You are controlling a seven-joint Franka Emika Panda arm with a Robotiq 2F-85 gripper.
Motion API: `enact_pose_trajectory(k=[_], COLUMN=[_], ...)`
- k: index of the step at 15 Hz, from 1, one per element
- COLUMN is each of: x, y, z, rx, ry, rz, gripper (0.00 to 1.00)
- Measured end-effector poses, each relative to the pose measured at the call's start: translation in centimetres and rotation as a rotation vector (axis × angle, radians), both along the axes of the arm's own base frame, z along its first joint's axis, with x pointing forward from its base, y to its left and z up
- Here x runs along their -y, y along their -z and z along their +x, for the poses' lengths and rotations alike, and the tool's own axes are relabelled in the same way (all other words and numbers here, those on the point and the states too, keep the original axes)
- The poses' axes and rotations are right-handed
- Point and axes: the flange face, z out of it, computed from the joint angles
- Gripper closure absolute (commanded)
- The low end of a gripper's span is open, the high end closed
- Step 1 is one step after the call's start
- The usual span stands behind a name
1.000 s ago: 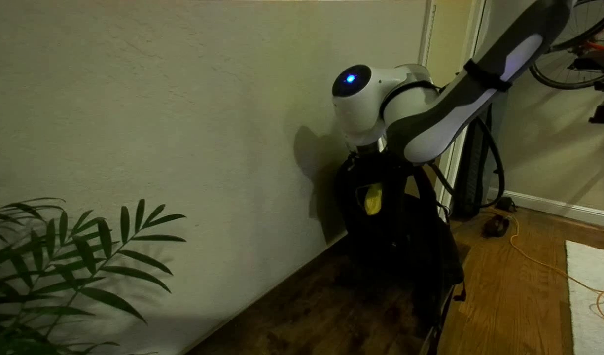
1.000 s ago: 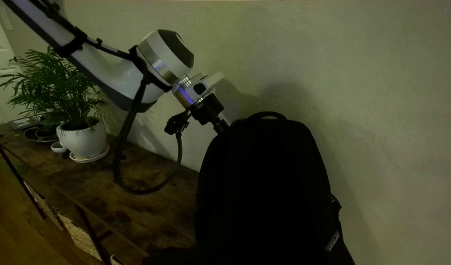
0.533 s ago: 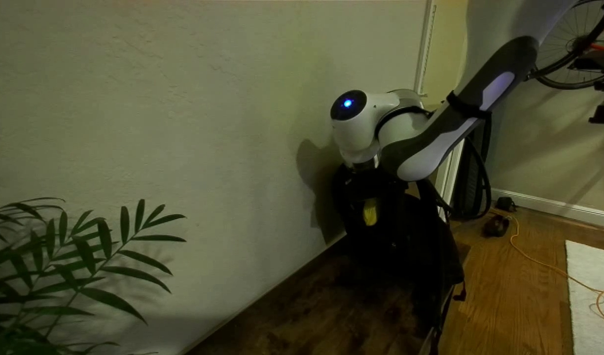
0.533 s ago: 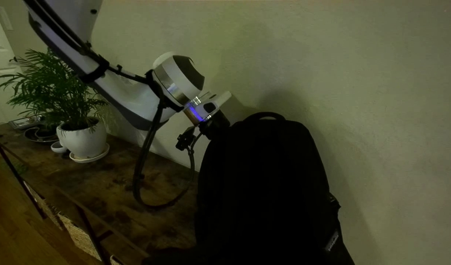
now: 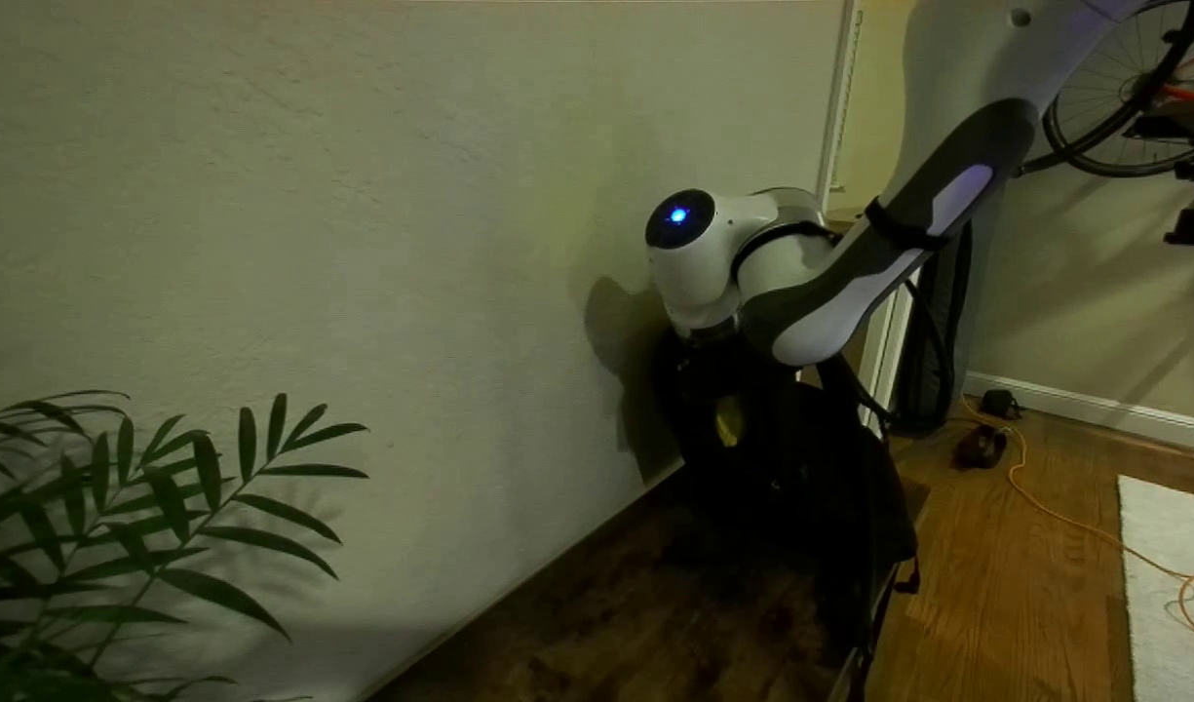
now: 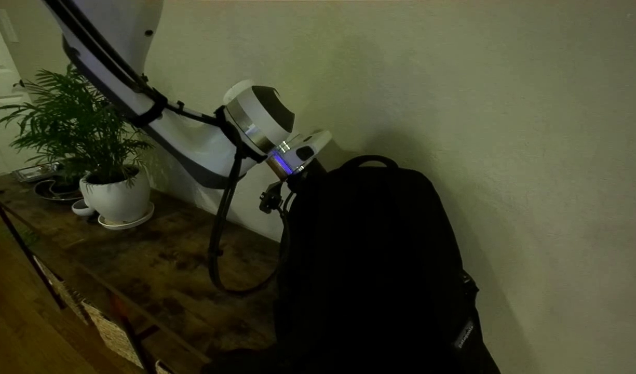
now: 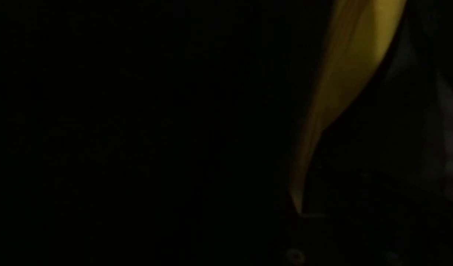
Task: Get the yellow object from the countertop and put it in the black bag
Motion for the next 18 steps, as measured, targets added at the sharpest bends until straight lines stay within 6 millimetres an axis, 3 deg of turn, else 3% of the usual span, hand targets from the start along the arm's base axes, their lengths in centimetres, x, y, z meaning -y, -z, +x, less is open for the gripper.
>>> enact_pose_trajectory(k=[8,13,18], x=[-1.5,-5.0,-8.7], y=[-1.7,-5.1,-7.1], z=[1.0,1.7,1.2], rx=[-0.004,0.031,-0.016], ry=[-0.06,-0.107,-0.165], rz=[0.001,0.052,0.165], gripper=[0.03,0.0,0.0])
